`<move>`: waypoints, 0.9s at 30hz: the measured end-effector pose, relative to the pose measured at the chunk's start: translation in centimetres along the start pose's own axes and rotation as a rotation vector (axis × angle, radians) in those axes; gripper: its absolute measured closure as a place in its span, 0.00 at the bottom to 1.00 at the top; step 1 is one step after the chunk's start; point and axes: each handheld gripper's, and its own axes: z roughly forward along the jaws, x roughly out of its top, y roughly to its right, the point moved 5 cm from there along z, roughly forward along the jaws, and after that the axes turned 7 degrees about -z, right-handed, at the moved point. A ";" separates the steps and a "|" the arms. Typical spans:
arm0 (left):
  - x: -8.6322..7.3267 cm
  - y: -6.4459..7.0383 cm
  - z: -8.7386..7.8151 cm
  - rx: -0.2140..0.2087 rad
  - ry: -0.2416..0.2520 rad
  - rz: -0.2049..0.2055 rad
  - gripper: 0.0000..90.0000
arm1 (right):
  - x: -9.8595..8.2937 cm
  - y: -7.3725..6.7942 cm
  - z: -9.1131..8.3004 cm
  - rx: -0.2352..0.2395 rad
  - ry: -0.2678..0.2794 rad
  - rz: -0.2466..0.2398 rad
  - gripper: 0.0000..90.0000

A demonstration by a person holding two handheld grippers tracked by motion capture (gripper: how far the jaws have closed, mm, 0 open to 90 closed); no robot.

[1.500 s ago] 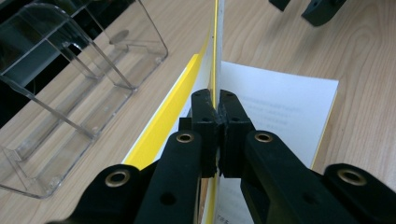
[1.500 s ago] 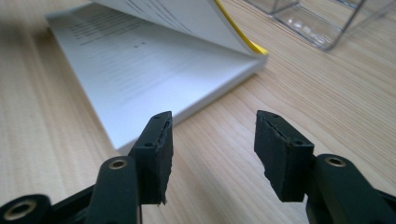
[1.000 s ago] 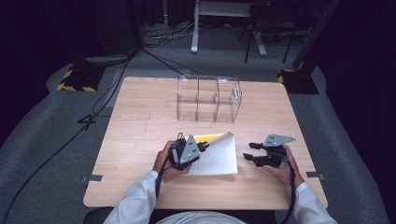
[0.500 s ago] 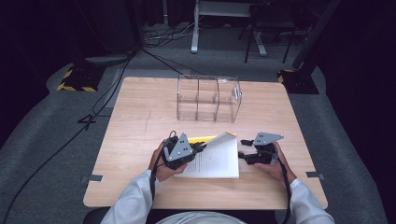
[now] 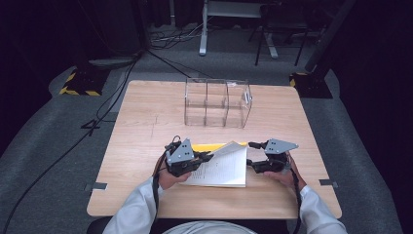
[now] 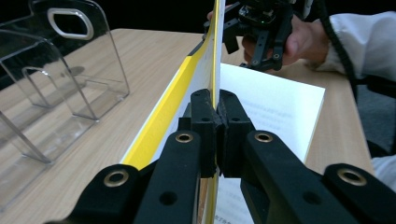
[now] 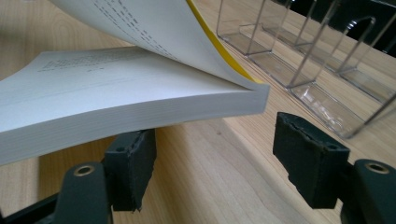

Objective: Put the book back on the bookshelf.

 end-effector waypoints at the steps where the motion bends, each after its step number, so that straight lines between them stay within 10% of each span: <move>1: -0.2 0.0 0.0 -0.021 -0.004 -0.016 0.97 | 0.1 -0.1 0.1 0.003 -0.001 -0.010 0.34; 11: -1.4 -0.3 -0.1 -0.118 -0.064 -0.036 0.96 | 1.4 -1.3 0.6 -0.012 0.014 -0.136 0.31; 27: -2.8 0.1 -0.4 -0.041 -0.100 0.024 0.78 | 2.6 -2.3 0.5 -0.035 0.059 -0.145 0.29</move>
